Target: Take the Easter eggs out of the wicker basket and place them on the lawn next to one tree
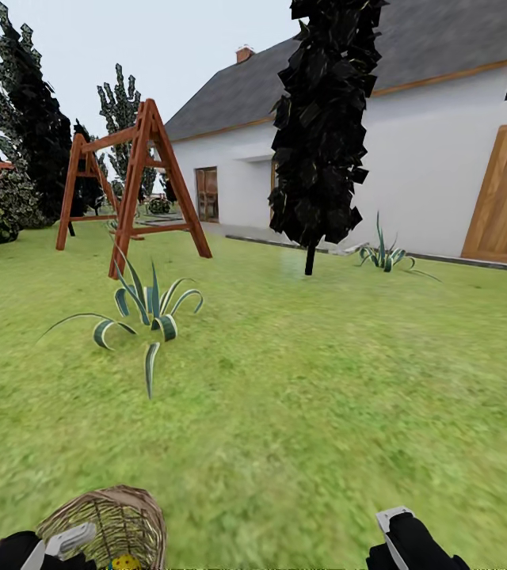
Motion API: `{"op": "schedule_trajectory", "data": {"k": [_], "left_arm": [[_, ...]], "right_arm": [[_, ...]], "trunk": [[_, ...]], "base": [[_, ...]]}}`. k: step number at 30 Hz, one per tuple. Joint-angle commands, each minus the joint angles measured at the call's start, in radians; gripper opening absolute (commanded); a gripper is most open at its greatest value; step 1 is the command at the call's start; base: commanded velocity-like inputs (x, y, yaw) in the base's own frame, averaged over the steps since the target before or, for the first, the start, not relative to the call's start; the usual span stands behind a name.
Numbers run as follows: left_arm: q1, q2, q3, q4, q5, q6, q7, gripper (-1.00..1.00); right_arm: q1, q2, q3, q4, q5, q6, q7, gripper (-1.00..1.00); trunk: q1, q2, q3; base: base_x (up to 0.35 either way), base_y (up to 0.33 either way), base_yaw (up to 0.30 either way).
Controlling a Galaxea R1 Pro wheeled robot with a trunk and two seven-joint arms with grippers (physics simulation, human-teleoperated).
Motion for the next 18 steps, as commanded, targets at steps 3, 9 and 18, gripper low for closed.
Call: {"op": "schedule_trajectory", "data": {"k": [3,9,18], "left_arm": [[0.000,0.000,0.005,-0.001,-0.005,0.005,-0.006,1.00],[0.000,-0.002,0.005,-0.001,-0.005,0.005,-0.006,1.00],[0.000,-0.007,0.005,-0.001,-0.007,0.005,-0.006,1.00]], "right_arm": [[-0.001,-0.001,0.005,-0.001,0.006,0.006,0.001,1.00],[-0.001,-0.001,0.005,-0.001,0.006,0.006,0.001,1.00],[-0.001,-0.001,0.005,-0.001,0.006,0.006,0.001,1.00]], "trunk": [[0.011,-0.022,-0.011],[0.034,-0.064,-0.029],[0.069,-0.127,-0.058]], "base": [[0.000,0.000,0.000],[0.000,0.000,0.000],[0.000,0.000,0.000]]}}
